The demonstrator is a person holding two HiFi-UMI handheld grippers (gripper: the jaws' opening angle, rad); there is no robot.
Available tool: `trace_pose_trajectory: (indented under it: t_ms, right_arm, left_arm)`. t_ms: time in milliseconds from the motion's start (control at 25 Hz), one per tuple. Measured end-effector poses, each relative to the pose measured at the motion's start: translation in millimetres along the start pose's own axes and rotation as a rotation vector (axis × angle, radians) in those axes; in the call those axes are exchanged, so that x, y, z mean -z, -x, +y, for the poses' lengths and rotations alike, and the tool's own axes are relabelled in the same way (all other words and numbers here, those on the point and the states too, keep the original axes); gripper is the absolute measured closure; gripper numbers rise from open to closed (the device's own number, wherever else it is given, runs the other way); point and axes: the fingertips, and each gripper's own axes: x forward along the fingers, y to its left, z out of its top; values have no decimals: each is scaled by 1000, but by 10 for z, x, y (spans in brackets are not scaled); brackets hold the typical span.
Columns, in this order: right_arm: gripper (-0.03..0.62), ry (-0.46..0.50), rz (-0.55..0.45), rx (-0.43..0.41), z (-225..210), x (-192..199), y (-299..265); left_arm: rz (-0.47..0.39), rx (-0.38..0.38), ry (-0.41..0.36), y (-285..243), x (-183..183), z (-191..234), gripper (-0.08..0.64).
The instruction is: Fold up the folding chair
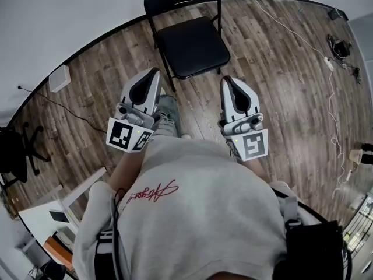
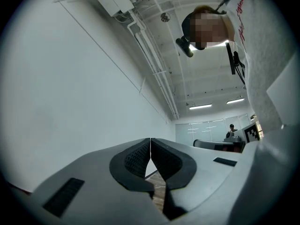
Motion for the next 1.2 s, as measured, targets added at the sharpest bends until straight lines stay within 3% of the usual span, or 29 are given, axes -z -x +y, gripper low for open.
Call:
trace_pose_trajectory:
  t_ms: [320,680,800,1040,1080,1160,1200]
  right_arm:
    - [574,9,16,51,-288,352,-835]
    - [574,-34,84,142,-618,781,-2181]
    - [574,-56,125,192,-699,952,-2387]
    - [572,-138,240,200,-830,1347,-2535]
    - [553,-159,252,213,-860,1416,-2527]
    - [398,-235,272,242,-925,1598,-2500]
    - [393,-291,281,266,-966,1723,-2462]
  left_arm:
    - [12,54,8,-639,182,830,541]
    - [149,190,63,-1658,498,1777,541]
    - [175,214,78,-1833,603,1962,541]
    - [200,210,141,-2027,816,2142,540]
    - [209,214,152,-2029,865,2149,540]
    - [241,224,167,-2016,1011,2176,536]
    - [264,224,173,-2003,1114,2205,503]
